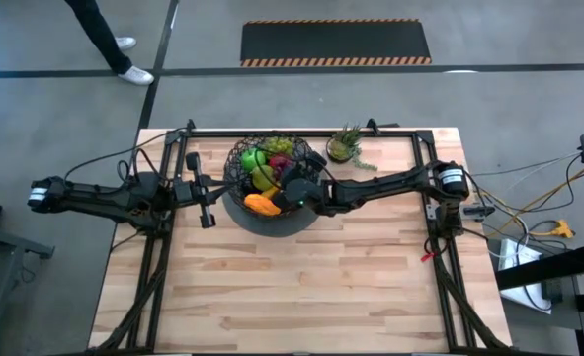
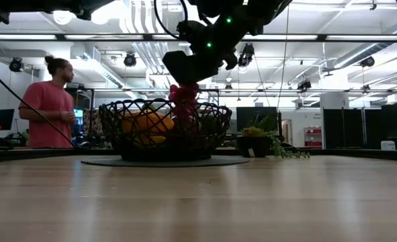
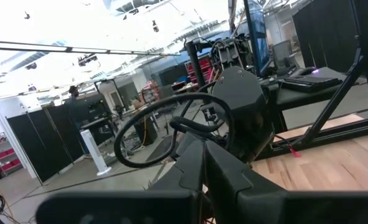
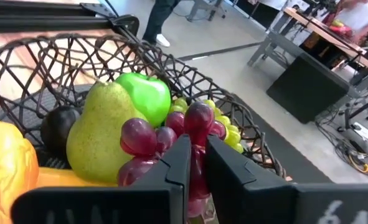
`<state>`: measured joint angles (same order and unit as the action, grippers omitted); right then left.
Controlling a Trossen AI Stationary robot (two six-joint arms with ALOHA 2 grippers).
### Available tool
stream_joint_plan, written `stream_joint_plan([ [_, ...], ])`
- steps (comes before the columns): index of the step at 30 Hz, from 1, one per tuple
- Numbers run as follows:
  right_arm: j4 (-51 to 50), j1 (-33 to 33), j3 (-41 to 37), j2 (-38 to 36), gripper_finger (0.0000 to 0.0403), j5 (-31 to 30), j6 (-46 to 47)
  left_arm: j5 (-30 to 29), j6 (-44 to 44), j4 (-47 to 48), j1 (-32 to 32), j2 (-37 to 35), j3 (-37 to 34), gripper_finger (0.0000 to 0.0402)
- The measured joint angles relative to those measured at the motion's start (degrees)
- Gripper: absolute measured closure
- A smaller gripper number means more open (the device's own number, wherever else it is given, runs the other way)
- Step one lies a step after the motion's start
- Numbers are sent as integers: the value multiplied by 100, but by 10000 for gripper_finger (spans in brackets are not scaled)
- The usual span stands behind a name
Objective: Build produce basket
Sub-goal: Put the red grapes into the black wire basket, then return to Home Position
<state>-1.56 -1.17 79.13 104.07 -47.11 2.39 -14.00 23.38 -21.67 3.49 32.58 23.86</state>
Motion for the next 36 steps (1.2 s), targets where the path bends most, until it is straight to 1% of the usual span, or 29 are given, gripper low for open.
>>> stream_joint_plan([
  [4,-88,0,0,9,345,42,56,1,2,1,0,0,0,401],
  [14,-162,17,-1,9,251,109,57,0,-1,1,0,0,-4,401],
  [19,-164,53,-2,-6,225,105,-25,1,2,4,0,0,-4,401],
  [23,-166,138,-2,-146,223,106,-188,0,1,11,2,2,-7,401],
  [28,-111,313,-144,-472,238,136,-632,-86,1,29,2,-15,-39,401],
  [31,-76,333,-530,-854,249,677,-790,-573,-1,384,2,-148,-50,401],
  [33,128,320,-931,-1186,256,1136,-917,-707,-12,813,2,-315,-55,401],
  [34,292,310,-1181,-1368,261,1292,-1007,-666,-35,1020,2,-415,-55,401],
  [36,818,310,-1715,-1737,269,1526,-1380,-362,-44,1515,2,-632,-55,401],
])
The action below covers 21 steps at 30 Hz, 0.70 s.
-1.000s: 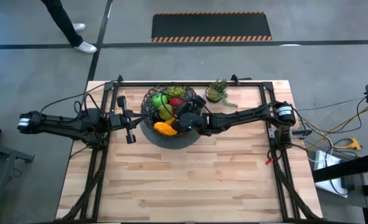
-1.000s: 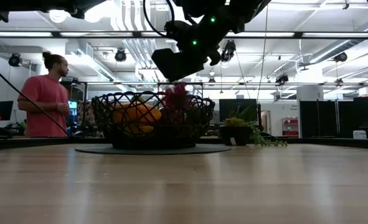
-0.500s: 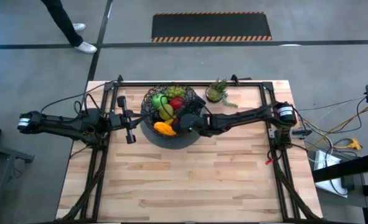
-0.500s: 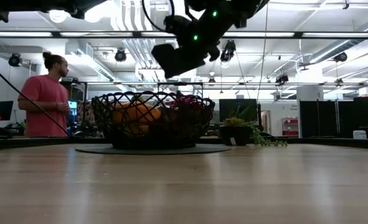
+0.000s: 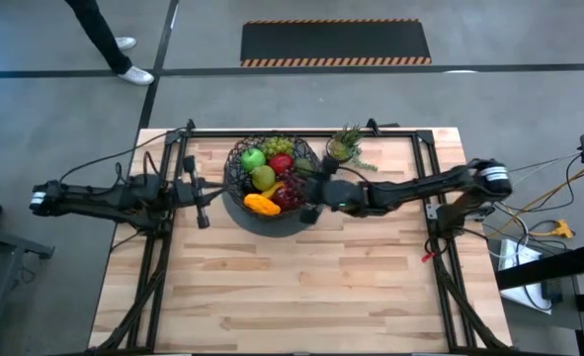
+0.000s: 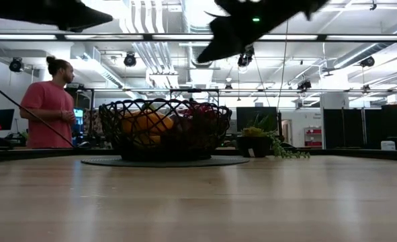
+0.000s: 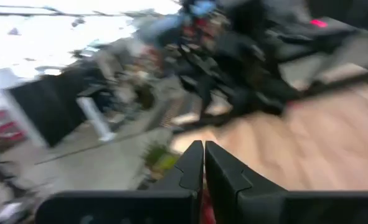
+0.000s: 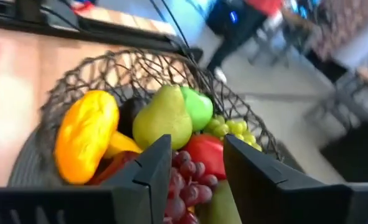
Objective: Build produce basket
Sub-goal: Return to Home Position
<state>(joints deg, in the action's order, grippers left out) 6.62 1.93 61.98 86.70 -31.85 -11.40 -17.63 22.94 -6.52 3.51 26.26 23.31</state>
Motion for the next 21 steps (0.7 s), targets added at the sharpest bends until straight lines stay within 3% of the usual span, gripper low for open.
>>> stream_joint_plan([
  [5,1651,-24,-1483,-1034,292,744,-651,946,-41,1190,4,-523,-49,402],
  [9,2642,-196,-2610,-1823,306,1413,-675,1452,-166,1275,4,-982,-376,401],
  [14,3139,-381,-3686,-2689,323,1398,-611,1510,-637,907,2,-1687,-1086,401],
  [21,4006,-680,-4861,-3597,328,1400,-469,1356,-316,534,-2,-2556,-1596,401],
])
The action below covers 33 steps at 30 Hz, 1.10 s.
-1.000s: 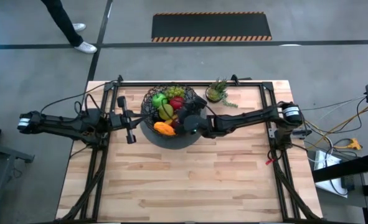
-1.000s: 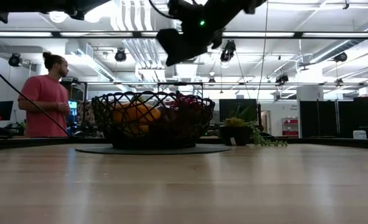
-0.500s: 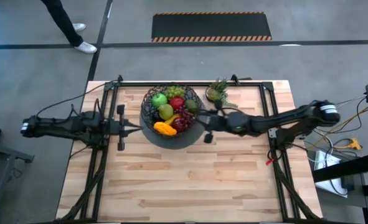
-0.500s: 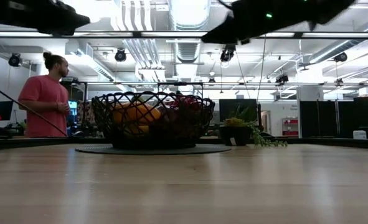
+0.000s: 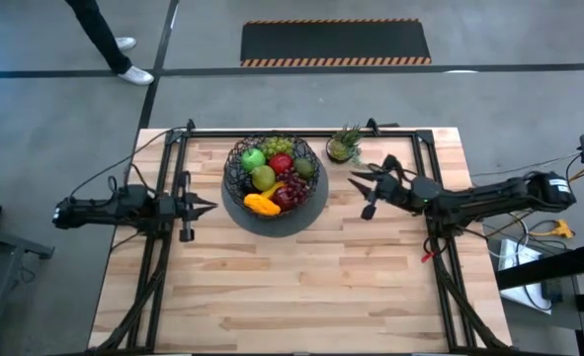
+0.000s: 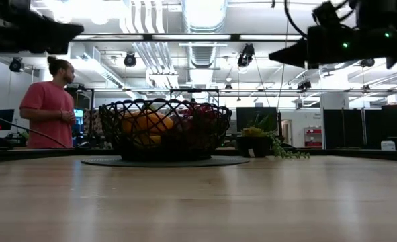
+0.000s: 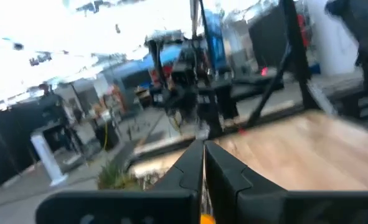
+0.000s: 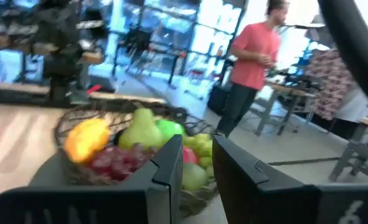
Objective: Build produce basket
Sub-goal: Return to Home Position
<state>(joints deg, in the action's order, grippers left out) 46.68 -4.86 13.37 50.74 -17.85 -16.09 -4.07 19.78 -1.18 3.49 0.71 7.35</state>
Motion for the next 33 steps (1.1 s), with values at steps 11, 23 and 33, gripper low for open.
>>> stream_joint_plan([
  [11,835,-155,-1070,-900,328,186,-239,-91,-130,-78,-2,53,-104,401],
  [23,981,-151,-1270,-1825,347,443,-598,-203,160,89,-2,488,-128,401],
  [33,1335,-140,-1272,-2425,363,70,-72,-206,160,63,-2,819,-128,402],
])
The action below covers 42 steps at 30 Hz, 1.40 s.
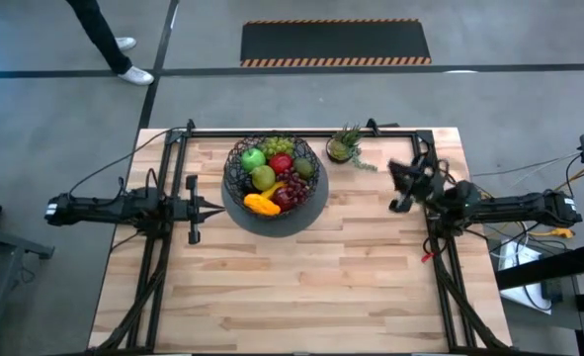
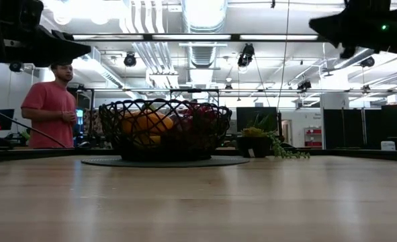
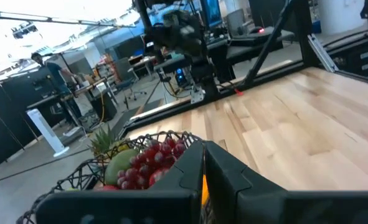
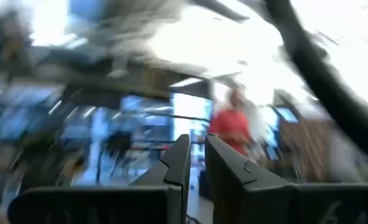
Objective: Build produce basket
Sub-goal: Return to Home Position
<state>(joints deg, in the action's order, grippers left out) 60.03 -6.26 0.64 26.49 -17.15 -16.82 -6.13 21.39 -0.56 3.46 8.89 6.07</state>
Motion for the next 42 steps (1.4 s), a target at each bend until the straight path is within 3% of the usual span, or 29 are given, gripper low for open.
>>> stream_joint_plan([
  [4,2,-1,0,-17,364,-1453,1624,2,0,-4,0,108,2,401],
  [7,4,-2,0,14,365,-2259,2305,2,1,-4,0,181,2,402],
  [11,192,0,12,-71,365,-2986,566,2,2,-7,0,275,2,401],
  [14,159,27,22,-134,365,-3070,810,2,2,-13,0,336,2,401],
  [18,-1284,47,9,-747,365,-2587,915,1,2,-27,-1,410,2,401],
  [24,-4229,-56,2,-2431,365,354,805,2,3,-44,0,473,4,401],
  [27,-4838,-264,0,-2648,365,1234,666,4,4,-55,-2,511,4,401],
  [34,-5870,-589,0,-2650,365,1430,377,-9,4,-48,-2,565,4,402],
  [42,-5865,-1137,-2,-2650,365,1609,1240,-13,4,-50,-2,561,4,402],
])
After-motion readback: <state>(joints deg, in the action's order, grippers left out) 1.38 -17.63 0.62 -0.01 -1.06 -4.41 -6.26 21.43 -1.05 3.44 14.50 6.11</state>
